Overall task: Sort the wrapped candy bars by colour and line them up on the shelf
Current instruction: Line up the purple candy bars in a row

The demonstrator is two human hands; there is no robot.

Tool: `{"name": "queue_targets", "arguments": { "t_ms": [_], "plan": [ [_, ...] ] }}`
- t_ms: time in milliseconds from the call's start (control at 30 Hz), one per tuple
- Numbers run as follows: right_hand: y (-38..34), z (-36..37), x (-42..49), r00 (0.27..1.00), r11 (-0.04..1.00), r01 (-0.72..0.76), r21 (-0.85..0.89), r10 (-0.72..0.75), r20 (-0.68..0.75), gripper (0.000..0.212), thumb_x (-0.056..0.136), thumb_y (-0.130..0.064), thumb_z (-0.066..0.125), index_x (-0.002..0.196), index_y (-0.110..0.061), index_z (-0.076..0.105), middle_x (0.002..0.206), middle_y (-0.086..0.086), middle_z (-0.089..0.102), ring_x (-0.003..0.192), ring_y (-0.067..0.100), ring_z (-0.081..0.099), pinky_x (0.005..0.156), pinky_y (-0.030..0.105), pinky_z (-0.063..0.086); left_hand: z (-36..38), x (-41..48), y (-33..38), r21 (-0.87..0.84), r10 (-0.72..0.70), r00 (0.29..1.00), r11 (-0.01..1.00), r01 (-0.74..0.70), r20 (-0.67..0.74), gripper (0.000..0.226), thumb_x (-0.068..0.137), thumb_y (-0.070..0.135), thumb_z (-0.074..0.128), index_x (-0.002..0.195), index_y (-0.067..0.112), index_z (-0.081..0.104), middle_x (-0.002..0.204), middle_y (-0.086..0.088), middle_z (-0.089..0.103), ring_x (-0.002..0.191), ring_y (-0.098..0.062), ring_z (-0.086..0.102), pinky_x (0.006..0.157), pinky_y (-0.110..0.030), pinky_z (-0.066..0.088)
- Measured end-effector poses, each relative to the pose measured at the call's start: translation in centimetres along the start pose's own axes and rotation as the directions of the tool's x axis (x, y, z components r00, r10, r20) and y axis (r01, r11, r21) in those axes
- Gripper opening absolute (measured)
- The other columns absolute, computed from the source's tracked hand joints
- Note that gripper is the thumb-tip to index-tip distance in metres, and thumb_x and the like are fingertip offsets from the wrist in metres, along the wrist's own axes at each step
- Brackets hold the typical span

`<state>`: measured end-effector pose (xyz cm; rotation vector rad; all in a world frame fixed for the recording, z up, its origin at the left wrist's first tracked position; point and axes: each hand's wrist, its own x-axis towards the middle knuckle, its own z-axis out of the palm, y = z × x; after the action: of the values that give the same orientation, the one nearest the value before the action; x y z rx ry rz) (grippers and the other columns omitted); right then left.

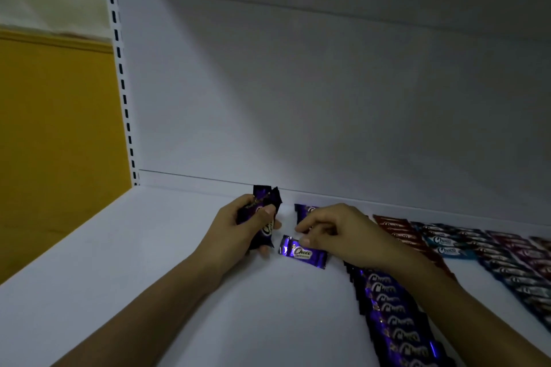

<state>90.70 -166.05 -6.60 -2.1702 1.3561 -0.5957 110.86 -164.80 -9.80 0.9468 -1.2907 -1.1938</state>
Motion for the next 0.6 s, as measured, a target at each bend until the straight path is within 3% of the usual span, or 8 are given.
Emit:
{"name": "queue_targets", "arguments": {
  "t_ms": [67,200,300,433,500,600],
  "plan": [
    [0.01,-0.18,-0.01,0.999,0.998,-0.001,-0.058,-0.002,-0.039,0.016,0.087,-0.021,0.067,0.102,-0.023,0.072,0.08,-0.011,0.069,0.073,-0.005,0.063,0.068,0.009,0.046,-0.07,-0.04,0.05,0.007,-0.01,1.0,1.0,0.01,0.0,0.017,0.091,0.025,0.06,0.102,0.013,0.064,0.083,-0.009,0.073,0.048,-0.013,0.058,0.04,-0.015,0.04],
    [-0.12,-0.55,-0.29,1.0,0.974,-0.029,-0.224,0.027,-0.012,0.02,0.079,-0.041,0.071,0.094,-0.028,0.074,0.083,-0.008,0.07,0.066,-0.006,0.057,0.066,0.013,0.038,-0.12,-0.1,0.13,0.011,-0.016,1.0,1.0,0.016,0.006,0.017,0.092,0.025,0.059,0.101,0.013,0.064,0.085,-0.009,0.073,0.048,-0.014,0.057,0.04,-0.016,0.039],
    [-0.21,-0.11,-0.45,0.995,0.92,-0.004,-0.392,0.042,0.087,0.032,0.073,-0.051,0.074,0.098,-0.032,0.071,0.088,-0.014,0.066,0.083,-0.001,0.058,0.08,0.018,0.037,-0.15,-0.07,0.07,0.033,-0.026,1.0,0.999,0.026,0.001,0.016,0.092,0.027,0.059,0.102,0.015,0.064,0.085,-0.006,0.074,0.048,-0.015,0.057,0.04,-0.017,0.038],
    [-0.37,-0.21,-0.48,0.997,0.942,0.023,-0.335,0.003,0.078,0.027,0.073,-0.041,0.077,0.097,-0.031,0.067,0.089,-0.019,0.061,0.087,-0.002,0.056,0.086,0.02,0.04,-0.13,-0.04,0.12,0.023,-0.026,1.0,0.999,0.026,0.004,0.016,0.092,0.026,0.059,0.102,0.015,0.064,0.084,-0.006,0.074,0.047,-0.014,0.057,0.04,-0.015,0.039],
    [-0.39,-0.19,-0.47,0.996,0.935,0.024,-0.355,0.009,0.091,0.019,0.082,-0.042,0.069,0.095,-0.029,0.07,0.087,-0.015,0.064,0.085,0.002,0.058,0.085,0.022,0.04,-0.15,-0.05,0.05,0.021,-0.025,1.0,0.999,0.025,0.002,0.016,0.092,0.026,0.059,0.102,0.014,0.064,0.084,-0.007,0.074,0.047,-0.015,0.057,0.039,-0.016,0.038],
    [-0.24,-0.02,-0.4,0.996,0.949,0.011,-0.315,0.018,0.089,0.019,0.092,-0.035,0.058,0.09,-0.022,0.072,0.081,0.002,0.068,0.077,0.02,0.062,0.071,0.028,0.045,-0.21,0.07,0.01,0.035,-0.017,1.0,0.999,0.017,0.01,0.017,0.092,0.028,0.059,0.101,0.015,0.064,0.085,-0.007,0.073,0.047,-0.015,0.057,0.038,-0.017,0.036]
  ]
}}
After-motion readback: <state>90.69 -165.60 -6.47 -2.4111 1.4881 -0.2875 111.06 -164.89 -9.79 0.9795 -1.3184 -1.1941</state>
